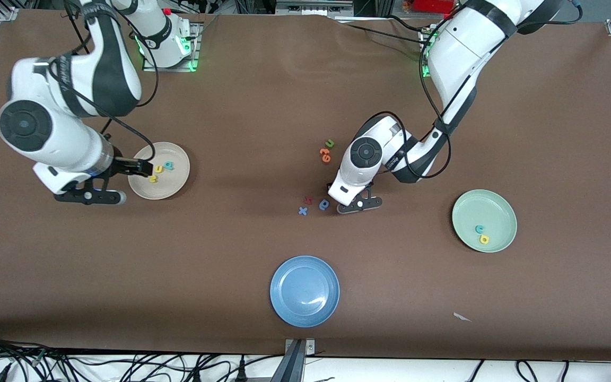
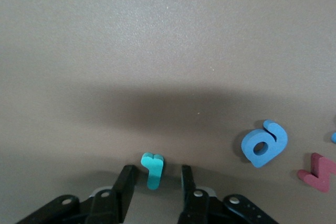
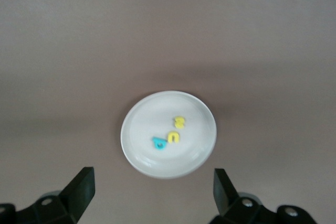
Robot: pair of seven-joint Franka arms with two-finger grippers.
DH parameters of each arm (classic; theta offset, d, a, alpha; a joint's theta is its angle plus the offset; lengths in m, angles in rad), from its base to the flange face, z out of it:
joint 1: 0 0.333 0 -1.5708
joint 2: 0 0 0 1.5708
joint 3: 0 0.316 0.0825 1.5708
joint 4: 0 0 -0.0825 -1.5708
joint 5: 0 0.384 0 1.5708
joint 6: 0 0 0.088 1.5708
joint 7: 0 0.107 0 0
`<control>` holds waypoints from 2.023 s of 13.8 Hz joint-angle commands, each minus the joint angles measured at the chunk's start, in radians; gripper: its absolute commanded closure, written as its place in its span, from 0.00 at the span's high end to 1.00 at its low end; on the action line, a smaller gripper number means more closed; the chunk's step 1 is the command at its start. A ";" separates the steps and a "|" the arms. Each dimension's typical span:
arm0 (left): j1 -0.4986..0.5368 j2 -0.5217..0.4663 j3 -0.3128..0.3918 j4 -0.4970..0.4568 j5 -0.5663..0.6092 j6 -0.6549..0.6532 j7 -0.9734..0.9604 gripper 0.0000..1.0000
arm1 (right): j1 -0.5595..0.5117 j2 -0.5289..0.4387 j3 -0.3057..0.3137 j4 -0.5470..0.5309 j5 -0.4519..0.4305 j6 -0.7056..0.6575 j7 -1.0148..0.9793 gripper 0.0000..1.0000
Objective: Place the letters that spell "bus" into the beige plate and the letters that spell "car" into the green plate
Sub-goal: 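Grasp the cyan letter with the left gripper while the right gripper withdraws, then drop the cyan letter on the green plate while the right gripper returns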
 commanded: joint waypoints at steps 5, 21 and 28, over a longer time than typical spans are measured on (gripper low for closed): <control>-0.016 0.009 0.018 0.027 -0.005 -0.010 0.000 0.19 | -0.352 -0.134 0.247 0.134 0.009 -0.057 -0.039 1.00; 0.037 -0.037 0.018 0.040 -0.003 -0.086 0.067 0.00 | -0.571 -0.329 0.506 -0.050 -0.059 -0.037 -0.024 1.00; 0.298 -0.104 0.019 0.165 -0.002 -0.446 0.579 0.00 | -0.589 -0.315 0.487 -0.055 -0.026 -0.031 -0.039 1.00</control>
